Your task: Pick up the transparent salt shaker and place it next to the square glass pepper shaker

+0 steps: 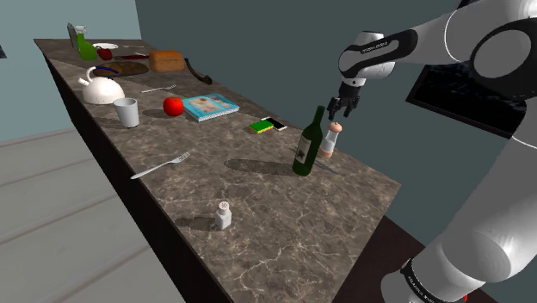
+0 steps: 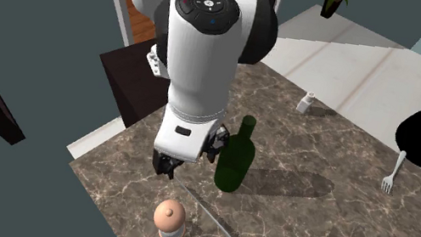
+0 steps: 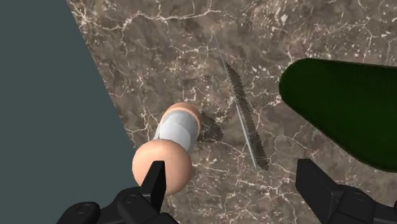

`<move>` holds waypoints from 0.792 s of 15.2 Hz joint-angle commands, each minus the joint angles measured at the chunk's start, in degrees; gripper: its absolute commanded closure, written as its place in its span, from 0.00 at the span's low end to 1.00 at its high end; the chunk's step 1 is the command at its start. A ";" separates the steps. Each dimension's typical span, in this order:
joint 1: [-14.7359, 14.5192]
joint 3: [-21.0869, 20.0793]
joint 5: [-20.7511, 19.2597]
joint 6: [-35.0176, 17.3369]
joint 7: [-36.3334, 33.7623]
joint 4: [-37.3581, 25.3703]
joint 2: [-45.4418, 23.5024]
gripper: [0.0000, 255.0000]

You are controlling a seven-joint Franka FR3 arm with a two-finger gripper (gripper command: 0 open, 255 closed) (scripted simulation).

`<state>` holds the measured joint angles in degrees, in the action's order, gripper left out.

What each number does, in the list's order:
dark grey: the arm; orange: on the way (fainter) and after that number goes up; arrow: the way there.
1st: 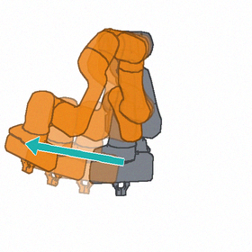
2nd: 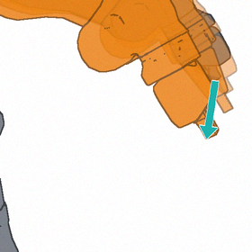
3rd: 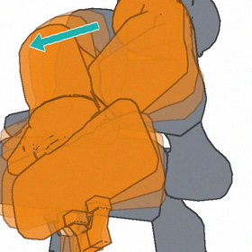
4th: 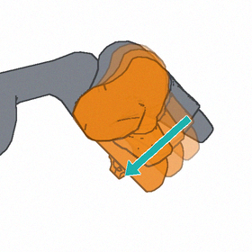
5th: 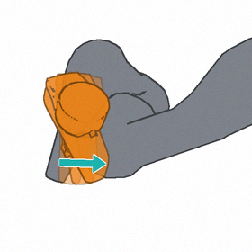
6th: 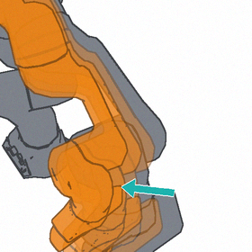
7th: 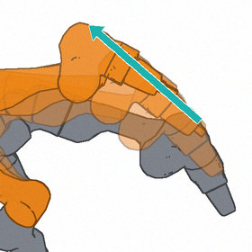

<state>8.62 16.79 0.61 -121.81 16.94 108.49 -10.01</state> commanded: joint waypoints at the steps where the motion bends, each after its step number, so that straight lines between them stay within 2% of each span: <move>1: 1.09 0.33 1.14 -0.11 1.65 -3.89 -4.15 0.00; 7: 5.25 0.24 4.49 1.28 5.45 -18.48 -17.86 0.00; 12: 5.64 -0.04 4.96 -1.02 5.75 -17.87 -19.59 0.00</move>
<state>14.23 16.81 5.47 -122.07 22.65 90.17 -29.30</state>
